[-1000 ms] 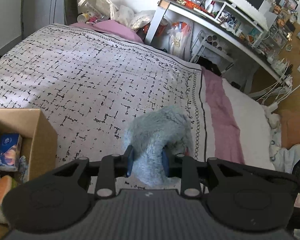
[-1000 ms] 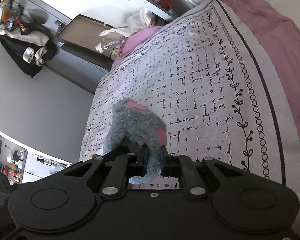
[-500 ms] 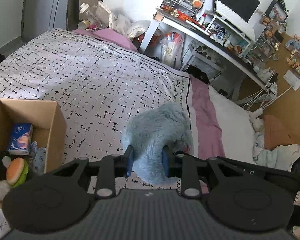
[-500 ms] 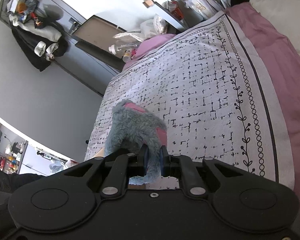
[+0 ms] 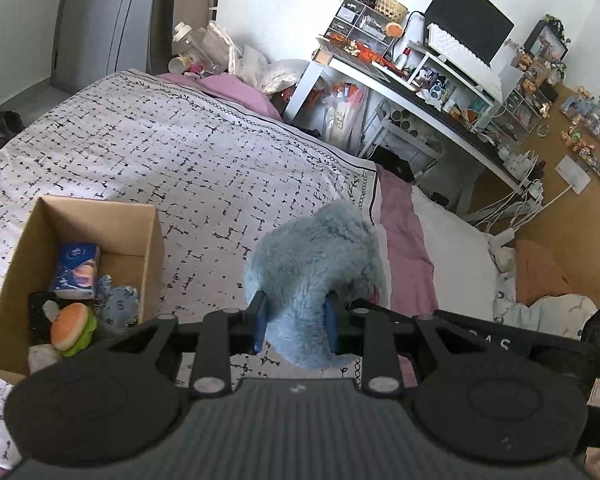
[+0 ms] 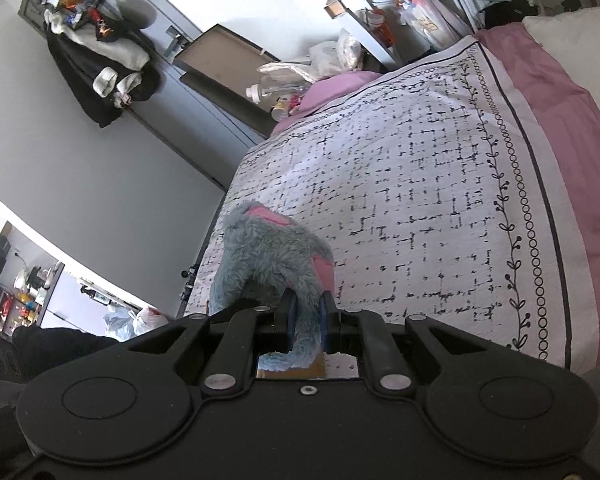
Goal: Organize soft objects
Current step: 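Carry the fluffy plush with both tools over the cardboard box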
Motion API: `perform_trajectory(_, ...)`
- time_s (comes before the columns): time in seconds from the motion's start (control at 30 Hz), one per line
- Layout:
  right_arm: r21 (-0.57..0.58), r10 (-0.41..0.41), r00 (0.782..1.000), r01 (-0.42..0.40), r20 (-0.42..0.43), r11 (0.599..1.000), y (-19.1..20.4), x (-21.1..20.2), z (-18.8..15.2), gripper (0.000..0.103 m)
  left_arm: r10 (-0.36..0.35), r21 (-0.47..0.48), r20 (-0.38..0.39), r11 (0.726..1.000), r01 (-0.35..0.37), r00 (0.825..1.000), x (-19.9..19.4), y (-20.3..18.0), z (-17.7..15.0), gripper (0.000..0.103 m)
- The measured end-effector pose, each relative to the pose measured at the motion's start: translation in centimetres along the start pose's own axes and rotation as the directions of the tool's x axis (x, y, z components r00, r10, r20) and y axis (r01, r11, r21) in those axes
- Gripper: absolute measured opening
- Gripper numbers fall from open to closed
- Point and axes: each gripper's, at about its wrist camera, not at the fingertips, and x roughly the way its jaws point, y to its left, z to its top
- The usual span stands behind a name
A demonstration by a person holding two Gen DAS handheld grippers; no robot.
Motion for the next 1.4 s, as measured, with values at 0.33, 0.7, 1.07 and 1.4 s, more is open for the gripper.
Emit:
perform_trajectory(0.33,-0.029,-0.002,1.0,0.002,0.009,1.0,3.1,-0.8,-0.7,0.012,-0.026,-0.026,0.02,0.999,0.027,0.999,-2.7,1.8,0.5,0.028)
perform_trajectory(0.7,-0.059,0.006,1.0,-0.006,-0.002,0.998,6.7,0.6,-1.3,0.012,-0.023,-0.055,0.039,0.998,0.025,0.999,-4.6,4.8,1.6,0.028)
perform_trajectory(1.07,-0.08,0.012,0.999,-0.014,-0.033,0.997,9.9,3.6,-1.9,0.012,-0.012,-0.111,0.043,0.994,0.017,0.999,-5.2,9.1,2.9,0.028)
perform_trajectory(1.4,-0.092,-0.013,0.997,0.006,-0.074,0.996,12.1,7.5,-1.7,0.012,-0.011,-0.168,0.017,0.986,0.014,1.0,-3.9,13.3,4.6,0.028)
